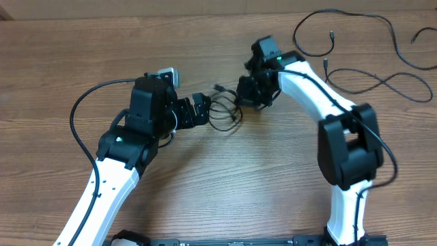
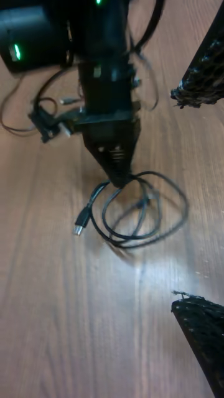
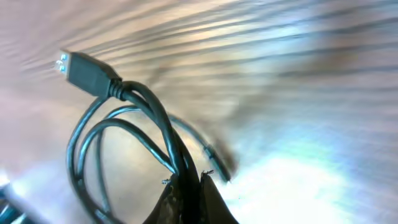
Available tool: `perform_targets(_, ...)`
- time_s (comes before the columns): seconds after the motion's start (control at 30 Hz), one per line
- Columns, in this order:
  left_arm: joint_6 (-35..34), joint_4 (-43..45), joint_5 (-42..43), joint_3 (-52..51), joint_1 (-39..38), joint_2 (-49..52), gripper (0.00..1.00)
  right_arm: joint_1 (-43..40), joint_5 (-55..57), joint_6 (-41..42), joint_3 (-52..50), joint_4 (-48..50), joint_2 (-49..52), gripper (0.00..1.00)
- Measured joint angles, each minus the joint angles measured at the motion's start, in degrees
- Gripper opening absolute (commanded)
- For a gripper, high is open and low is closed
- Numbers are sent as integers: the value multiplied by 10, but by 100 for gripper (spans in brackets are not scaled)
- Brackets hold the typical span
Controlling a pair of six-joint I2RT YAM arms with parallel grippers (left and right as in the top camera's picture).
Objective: Untangle cables
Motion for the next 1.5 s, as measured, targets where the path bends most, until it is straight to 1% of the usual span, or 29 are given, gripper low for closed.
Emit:
perform_targets(0.13,0,15,7,0,0,0,100,1,-43,-20,13,-13,-77,4)
perform_targets(0.33,-7,24,38,0,0,0,100,3,-69,-29,29,-14,-180,4)
perform_targets(0.43,-19,24,46,0,0,0,97,5,-78,-32,29,-12,-198,4)
perform_targets(0.67,-31,24,57,0,0,0,90,6,-135,-34,29,7,-198,4)
perform_targets(0.77,-34,24,59,0,0,0,81,6,-152,-33,29,7,-198,4)
perform_targets(0.9,-38,24,53,0,0,0,59,6,-165,-34,29,7,-198,4)
perform_targets(1.0,-38,21,41,0,0,0,53,6,-169,-34,29,7,-198,4)
perform_targets(1.03,-40,18,35,0,0,0,48,6,-170,-33,29,7,-198,4)
perform_targets(1.1,-41,12,23,0,0,0,41,6,-171,-34,29,7,-198,4)
perform_targets(1.2,-43,6,6,0,0,0,35,6,-172,-34,29,7,-198,4)
perform_targets(1.27,-43,3,-3,0,0,0,35,6,-175,-33,29,7,-198,4)
perform_targets(1.3,-43,3,-6,0,0,0,37,6,-179,-34,29,7,-198,4)
perform_targets(1.33,-43,3,-8,0,0,0,45,6,-183,-33,29,6,-198,4)
perform_targets(1.37,-41,4,-10,0,0,0,50,6,-187,-34,29,7,-198,4)
perform_targets(1.43,-43,4,-13,0,0,0,50,6,-197,-33,29,7,-198,4)
perform_targets(1.5,-43,6,-15,0,0,0,45,6,-204,-33,29,7,-198,4)
